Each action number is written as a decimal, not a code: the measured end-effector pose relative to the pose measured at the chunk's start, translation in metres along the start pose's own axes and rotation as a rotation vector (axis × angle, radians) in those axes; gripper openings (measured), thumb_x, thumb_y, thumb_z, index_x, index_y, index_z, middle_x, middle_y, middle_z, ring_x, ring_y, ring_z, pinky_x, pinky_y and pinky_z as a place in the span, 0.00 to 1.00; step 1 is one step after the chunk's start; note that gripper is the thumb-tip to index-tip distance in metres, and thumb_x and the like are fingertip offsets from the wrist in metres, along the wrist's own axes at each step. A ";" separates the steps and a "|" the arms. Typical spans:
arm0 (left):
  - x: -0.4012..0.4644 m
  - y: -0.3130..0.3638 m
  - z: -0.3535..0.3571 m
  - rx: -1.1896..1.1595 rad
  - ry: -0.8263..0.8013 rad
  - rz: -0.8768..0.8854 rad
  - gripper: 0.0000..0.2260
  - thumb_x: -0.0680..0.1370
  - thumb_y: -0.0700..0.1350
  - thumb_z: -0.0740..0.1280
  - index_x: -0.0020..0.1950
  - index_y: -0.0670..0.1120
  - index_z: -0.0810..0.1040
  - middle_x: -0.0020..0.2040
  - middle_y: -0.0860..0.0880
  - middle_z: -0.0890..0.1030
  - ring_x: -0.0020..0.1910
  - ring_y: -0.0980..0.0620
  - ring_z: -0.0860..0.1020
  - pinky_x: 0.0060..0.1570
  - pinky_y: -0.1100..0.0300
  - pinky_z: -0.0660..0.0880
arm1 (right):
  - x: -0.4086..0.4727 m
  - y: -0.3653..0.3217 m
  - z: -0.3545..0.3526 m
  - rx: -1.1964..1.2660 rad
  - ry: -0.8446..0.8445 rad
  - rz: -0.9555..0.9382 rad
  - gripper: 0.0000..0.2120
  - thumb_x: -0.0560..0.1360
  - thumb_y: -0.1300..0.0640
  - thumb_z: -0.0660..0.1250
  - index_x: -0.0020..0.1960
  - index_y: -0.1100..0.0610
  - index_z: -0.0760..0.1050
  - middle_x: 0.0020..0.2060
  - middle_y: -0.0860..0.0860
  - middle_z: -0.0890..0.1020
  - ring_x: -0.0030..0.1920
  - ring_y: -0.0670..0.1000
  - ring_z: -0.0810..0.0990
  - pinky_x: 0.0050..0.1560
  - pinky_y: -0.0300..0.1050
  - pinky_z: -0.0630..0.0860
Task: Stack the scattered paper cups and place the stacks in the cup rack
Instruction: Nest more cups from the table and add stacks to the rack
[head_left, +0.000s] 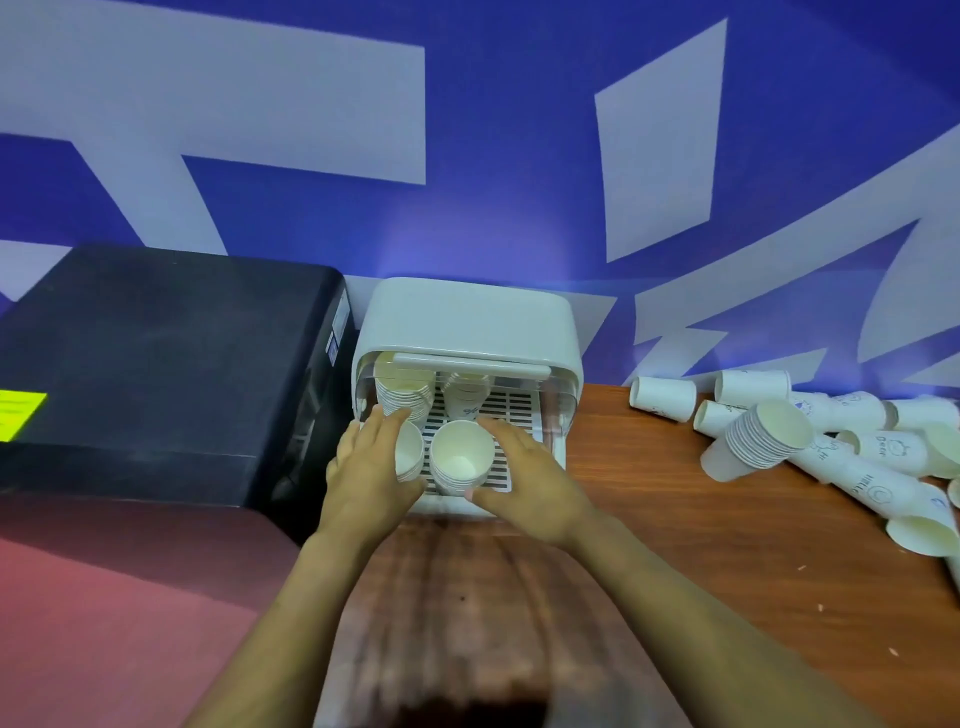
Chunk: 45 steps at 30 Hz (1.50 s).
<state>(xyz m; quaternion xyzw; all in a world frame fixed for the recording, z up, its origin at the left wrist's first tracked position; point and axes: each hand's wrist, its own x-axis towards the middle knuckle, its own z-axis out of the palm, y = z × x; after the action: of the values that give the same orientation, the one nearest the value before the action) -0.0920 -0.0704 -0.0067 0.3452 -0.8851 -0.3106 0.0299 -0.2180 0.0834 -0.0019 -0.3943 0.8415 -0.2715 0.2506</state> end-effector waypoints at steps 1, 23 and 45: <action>-0.006 0.006 -0.002 -0.025 0.040 0.036 0.35 0.71 0.48 0.73 0.74 0.54 0.60 0.76 0.51 0.60 0.75 0.46 0.55 0.69 0.45 0.60 | -0.005 0.000 -0.004 0.007 0.019 -0.001 0.38 0.70 0.47 0.70 0.74 0.44 0.55 0.73 0.45 0.63 0.72 0.48 0.61 0.71 0.49 0.63; -0.126 0.171 0.127 -0.176 -0.200 0.245 0.17 0.74 0.45 0.70 0.62 0.50 0.73 0.49 0.55 0.76 0.45 0.55 0.74 0.49 0.63 0.70 | -0.195 0.160 -0.116 0.111 0.118 0.192 0.24 0.74 0.51 0.68 0.68 0.46 0.67 0.58 0.46 0.73 0.49 0.47 0.77 0.53 0.40 0.74; -0.258 0.492 0.422 0.226 -0.560 0.489 0.40 0.67 0.59 0.74 0.74 0.53 0.60 0.67 0.47 0.68 0.65 0.43 0.67 0.65 0.49 0.65 | -0.389 0.459 -0.288 -0.133 0.231 0.384 0.28 0.69 0.53 0.70 0.68 0.50 0.67 0.64 0.52 0.70 0.63 0.56 0.68 0.58 0.48 0.68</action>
<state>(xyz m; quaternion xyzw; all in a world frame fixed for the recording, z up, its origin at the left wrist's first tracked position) -0.3000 0.5955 -0.0245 0.0269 -0.9438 -0.2772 -0.1779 -0.4235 0.7175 -0.0122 -0.2090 0.9402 -0.2060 0.1732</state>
